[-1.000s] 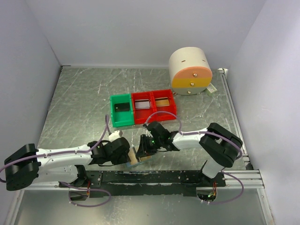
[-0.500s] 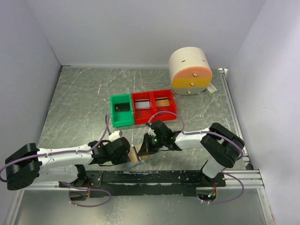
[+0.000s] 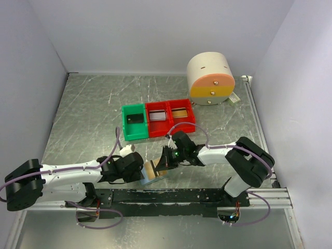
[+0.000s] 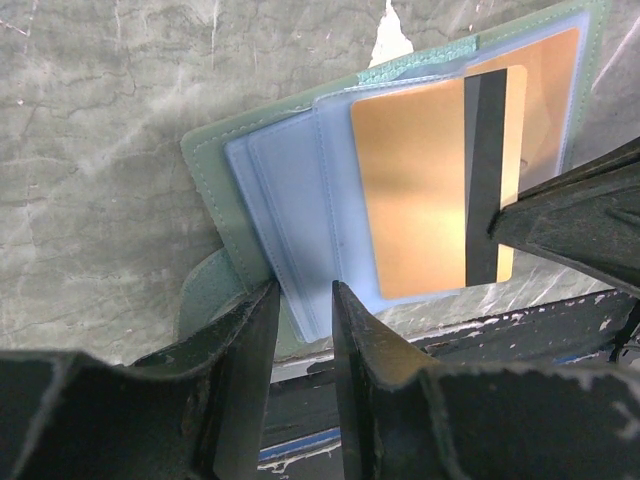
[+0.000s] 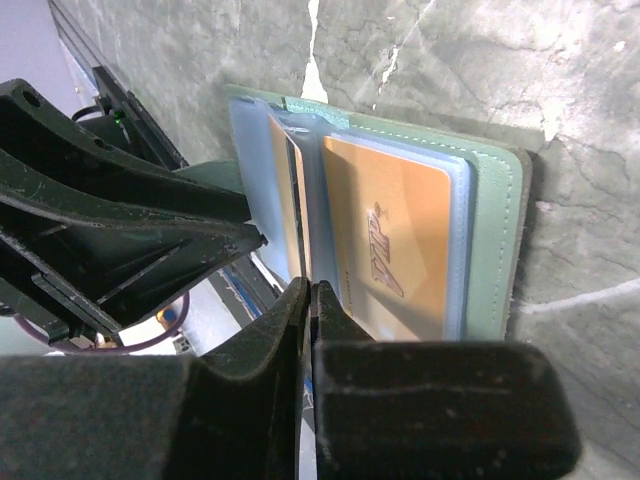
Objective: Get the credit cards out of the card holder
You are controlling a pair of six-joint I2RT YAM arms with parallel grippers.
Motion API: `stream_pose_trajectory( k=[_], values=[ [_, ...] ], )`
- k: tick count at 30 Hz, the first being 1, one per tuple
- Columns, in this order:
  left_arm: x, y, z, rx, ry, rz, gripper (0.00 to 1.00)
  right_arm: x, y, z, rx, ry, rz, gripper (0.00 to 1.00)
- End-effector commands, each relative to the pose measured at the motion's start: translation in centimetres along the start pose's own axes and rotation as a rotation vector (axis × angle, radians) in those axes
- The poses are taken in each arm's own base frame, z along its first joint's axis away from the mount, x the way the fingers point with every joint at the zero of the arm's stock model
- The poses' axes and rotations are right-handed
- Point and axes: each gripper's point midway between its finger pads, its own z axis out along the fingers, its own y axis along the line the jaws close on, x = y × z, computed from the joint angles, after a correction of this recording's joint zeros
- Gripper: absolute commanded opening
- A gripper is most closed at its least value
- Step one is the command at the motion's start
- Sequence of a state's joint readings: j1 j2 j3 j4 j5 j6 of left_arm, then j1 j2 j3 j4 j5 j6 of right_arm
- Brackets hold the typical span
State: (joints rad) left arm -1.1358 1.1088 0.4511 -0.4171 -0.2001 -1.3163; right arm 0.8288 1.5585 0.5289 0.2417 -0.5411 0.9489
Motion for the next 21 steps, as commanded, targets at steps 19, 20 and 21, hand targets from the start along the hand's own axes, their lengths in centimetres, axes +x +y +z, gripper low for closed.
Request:
stream_pose_trajectory(
  k=[19, 20, 21],
  values=[
    [0.3, 1.6, 0.1, -0.057, 0.008, 0.016, 0.39, -0.5, 0.5, 1.8, -0.085, 0.028, -0.013, 0.14],
    [0.3, 1.6, 0.1, -0.058, 0.008, 0.016, 0.39, -0.4, 0.6, 1.8, -0.092, 0.030, -0.014, 0.10],
    [0.3, 1.7, 0.1, -0.059, 0.008, 0.015, 0.39, -0.3, 0.8, 1.6, -0.099, 0.030, -0.015, 0.05]
  ],
)
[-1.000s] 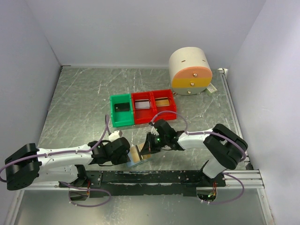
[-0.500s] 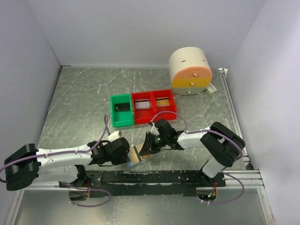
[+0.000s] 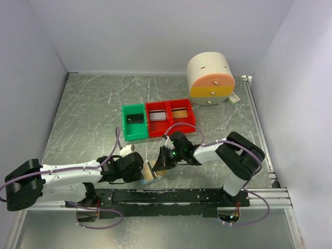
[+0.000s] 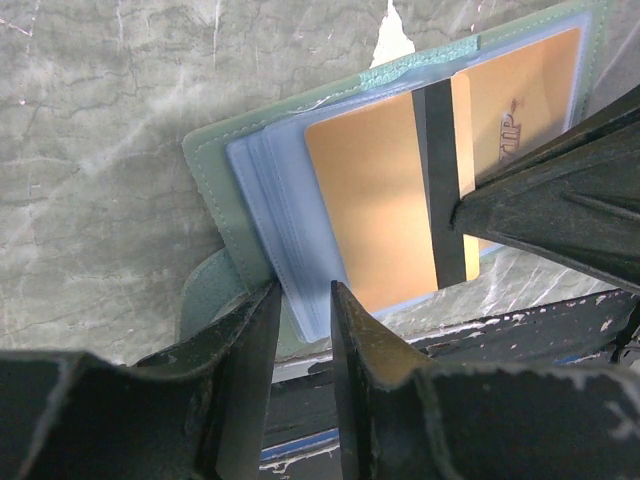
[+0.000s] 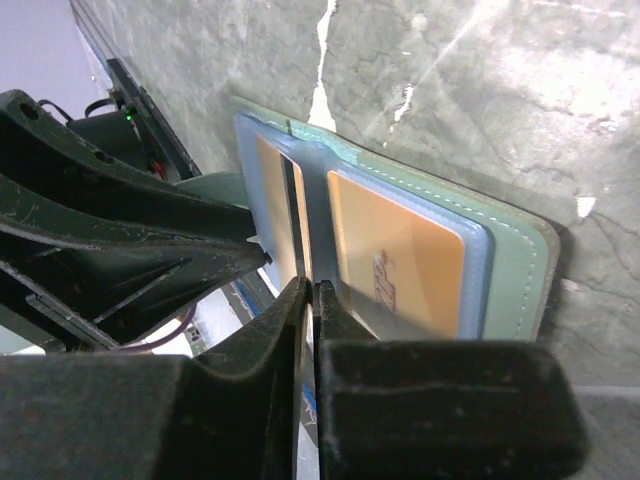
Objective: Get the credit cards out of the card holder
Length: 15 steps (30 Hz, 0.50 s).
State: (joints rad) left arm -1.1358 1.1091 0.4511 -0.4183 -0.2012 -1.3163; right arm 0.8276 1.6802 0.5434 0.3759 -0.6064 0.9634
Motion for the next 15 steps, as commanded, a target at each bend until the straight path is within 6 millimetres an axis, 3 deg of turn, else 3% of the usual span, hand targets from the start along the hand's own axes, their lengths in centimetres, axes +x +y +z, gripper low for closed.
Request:
stream_pose_trajectory(
  k=[1, 11, 15],
  values=[
    [0.3, 1.6, 0.1, -0.059, 0.009, 0.014, 0.38, -0.1, 0.7, -0.2, -0.039, -0.004, -0.017, 0.00],
    [0.1, 1.5, -0.2, -0.042, -0.005, 0.002, 0.38, 0.5, -1.0, -1.8, -0.002, -0.012, -0.019, 0.00],
    [-0.7, -0.2, -1.1, -0.002, -0.022, 0.018, 0.41, 0.3, -0.9, -1.7, -0.016, -0.022, -0.006, 0.00]
  ],
)
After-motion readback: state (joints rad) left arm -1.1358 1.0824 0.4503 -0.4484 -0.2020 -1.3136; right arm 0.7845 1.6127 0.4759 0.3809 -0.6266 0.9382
